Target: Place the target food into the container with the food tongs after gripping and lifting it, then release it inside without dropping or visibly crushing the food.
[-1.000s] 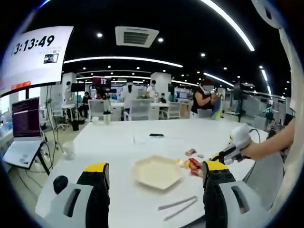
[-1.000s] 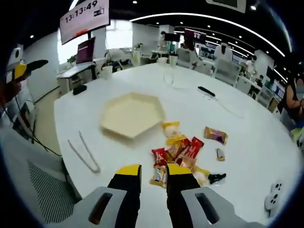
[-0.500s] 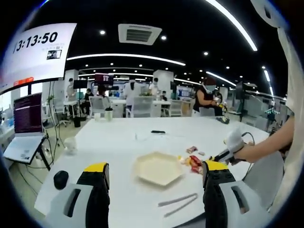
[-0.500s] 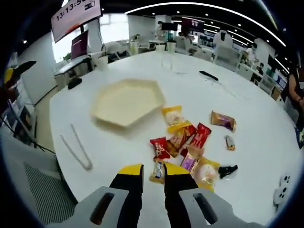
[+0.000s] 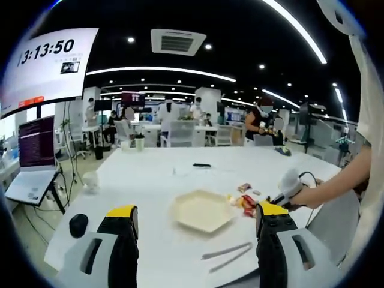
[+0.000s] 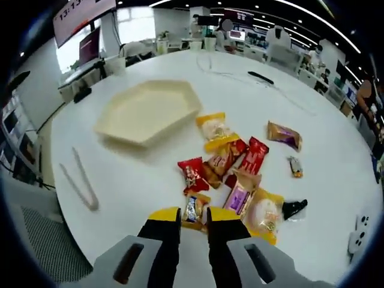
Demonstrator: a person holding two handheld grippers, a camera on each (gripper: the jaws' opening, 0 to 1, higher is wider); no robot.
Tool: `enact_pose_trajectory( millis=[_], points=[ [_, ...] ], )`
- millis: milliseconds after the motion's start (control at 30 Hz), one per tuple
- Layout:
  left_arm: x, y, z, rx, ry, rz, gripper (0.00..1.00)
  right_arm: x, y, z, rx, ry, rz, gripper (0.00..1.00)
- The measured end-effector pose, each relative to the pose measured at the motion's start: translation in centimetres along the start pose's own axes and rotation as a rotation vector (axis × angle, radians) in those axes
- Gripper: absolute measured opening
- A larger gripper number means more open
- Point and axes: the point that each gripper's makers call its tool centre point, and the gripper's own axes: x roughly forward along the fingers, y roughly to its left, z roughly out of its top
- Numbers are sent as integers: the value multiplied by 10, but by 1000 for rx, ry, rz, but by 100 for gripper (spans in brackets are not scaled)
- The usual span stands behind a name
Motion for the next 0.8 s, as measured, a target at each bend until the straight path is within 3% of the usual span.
enact_pose_trajectory(
  millis=[367, 700, 800],
  points=[
    [-1, 3, -4, -18, -1, 8, 81, -1, 0, -1, 56, -15, 4, 16],
    [0, -3, -10, -29, 1, -4, 80, -22, 17, 20, 1, -77, 12, 18],
    [-1, -2, -14, -34, 6, -2, 80, -22, 31, 27, -27, -103, 56, 19]
  ],
)
